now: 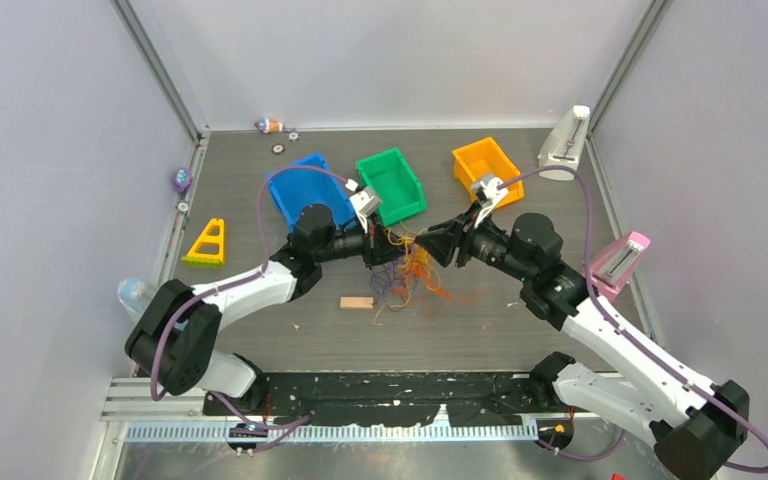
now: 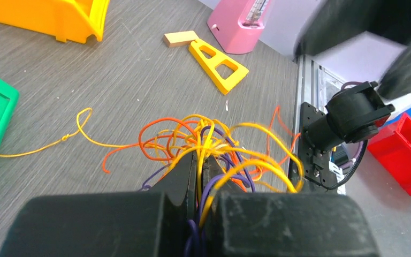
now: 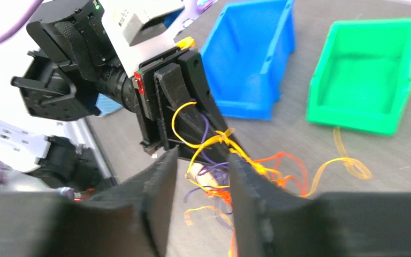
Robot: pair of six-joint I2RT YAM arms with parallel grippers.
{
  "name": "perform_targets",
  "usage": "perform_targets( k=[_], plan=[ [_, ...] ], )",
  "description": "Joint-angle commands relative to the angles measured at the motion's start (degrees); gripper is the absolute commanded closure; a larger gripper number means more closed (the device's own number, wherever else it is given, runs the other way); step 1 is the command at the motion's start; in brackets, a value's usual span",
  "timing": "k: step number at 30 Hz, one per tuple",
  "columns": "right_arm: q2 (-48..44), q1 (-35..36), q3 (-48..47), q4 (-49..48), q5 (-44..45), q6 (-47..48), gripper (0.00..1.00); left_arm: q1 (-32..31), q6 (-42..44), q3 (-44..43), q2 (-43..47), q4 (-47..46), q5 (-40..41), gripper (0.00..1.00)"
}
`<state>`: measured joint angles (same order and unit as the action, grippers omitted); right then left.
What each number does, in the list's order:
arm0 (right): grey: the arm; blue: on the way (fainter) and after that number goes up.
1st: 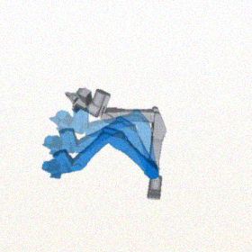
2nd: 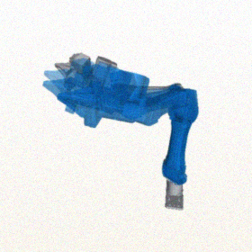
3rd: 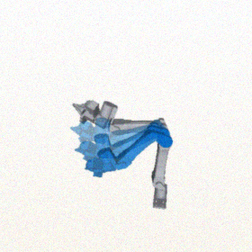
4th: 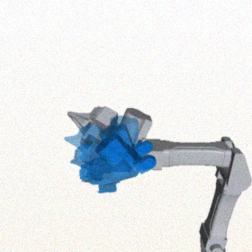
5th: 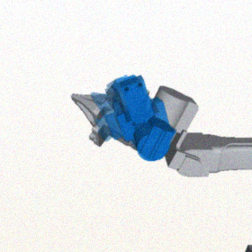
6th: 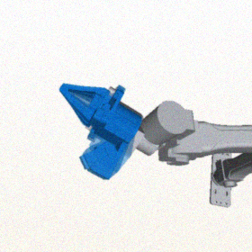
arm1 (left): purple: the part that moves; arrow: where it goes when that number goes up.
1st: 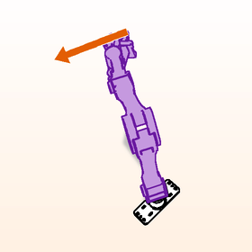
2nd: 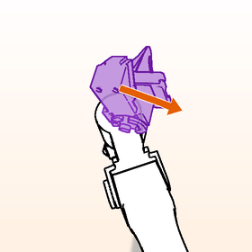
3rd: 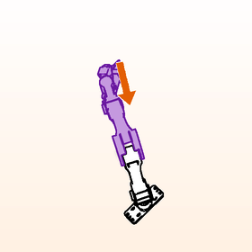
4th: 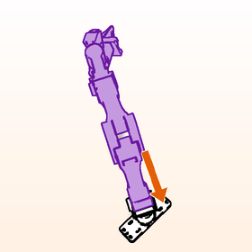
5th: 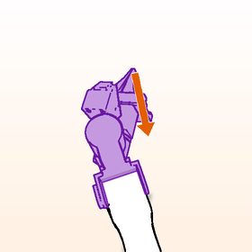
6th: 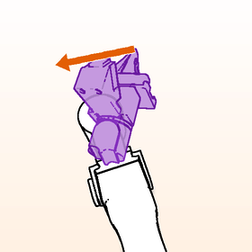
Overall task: Untangle the cables
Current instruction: Untie the cable.
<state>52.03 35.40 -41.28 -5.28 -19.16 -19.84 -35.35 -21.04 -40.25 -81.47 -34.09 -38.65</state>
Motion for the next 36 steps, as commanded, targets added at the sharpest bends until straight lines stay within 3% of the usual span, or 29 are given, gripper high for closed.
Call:
perform_targets(
  k=[1,3,5,12,19,21,23,24,25,26,27,29,30,33,36],
  plan=[
    [-4.67,-0.10,-4.30,4.08,7.38,4.89,0.22,-0.01,0.15,-1.67,0.34,-1.57,-0.65,1.00],
    [-5.35,-0.08,-3.20,5.79,10.02,6.63,0.07,-0.04,-0.51,-0.71,1.15,-4.25,-1.68,1.00],
    [-5.88,-0.05,-1.30,7.54,12.55,8.20,0.04,0.04,-1.02,0.36,2.00,-6.54,-2.79,1.00],
    [-10.17,-0.47,10.82,2.75,15.50,7.99,0.16,0.31,-2.08,2.24,3.33,-10.20,-3.74,1.00],
    [-3.49,-0.51,15.20,-7.28,-2.38,6.07,0.21,0.35,-3.57,2.57,3.05,-12.88,-5.80,1.00],
    [-0.31,-0.46,14.88,-9.06,-4.28,5.41,0.31,0.37,-3.74,2.53,2.95,-13.19,-6.14,1.00],
    [2.36,-0.52,14.28,-10.73,-5.58,4.87,0.47,0.37,-3.61,2.63,3.03,-13.08,-5.97,1.00],
    [3.49,-0.51,14.07,-11.12,-5.48,4.79,0.65,0.44,-3.42,2.63,3.11,-12.57,-5.50,1.00],
    [3.72,-0.53,13.87,-10.79,-4.63,4.74,0.75,0.47,-2.86,2.52,3.38,-11.25,-4.09,1.00],
    [3.30,-0.52,13.40,-8.60,0.27,4.64,0.90,0.66,-1.96,2.22,3.96,-8.40,-1.50,1.00],
    [2.71,-0.51,13.28,-7.20,4.22,4.28,0.92,0.84,-0.85,1.88,4.62,-4.72,2.48,1.00],
    [-2.38,-0.68,13.69,-2.54,22.42,3.25,0.95,1.88,0.45,2.36,6.37,0.75,12.55,1.00],
    [-3.96,-0.77,13.99,0.33,27.03,1.78,0.95,2.74,-0.03,3.26,7.46,2.43,17.57,1.00],
    [-12.83,-1.23,15.71,8.78,51.35,-2.11,0.95,6.38,-3.16,6.43,10.50,5.20,27.79,1.00],
    [-19.35,-1.58,17.34,13.28,64.34,-6.75,0.95,9.04,-5.34,7.57,12.83,10.44,35.23,1.00]
  ],
)
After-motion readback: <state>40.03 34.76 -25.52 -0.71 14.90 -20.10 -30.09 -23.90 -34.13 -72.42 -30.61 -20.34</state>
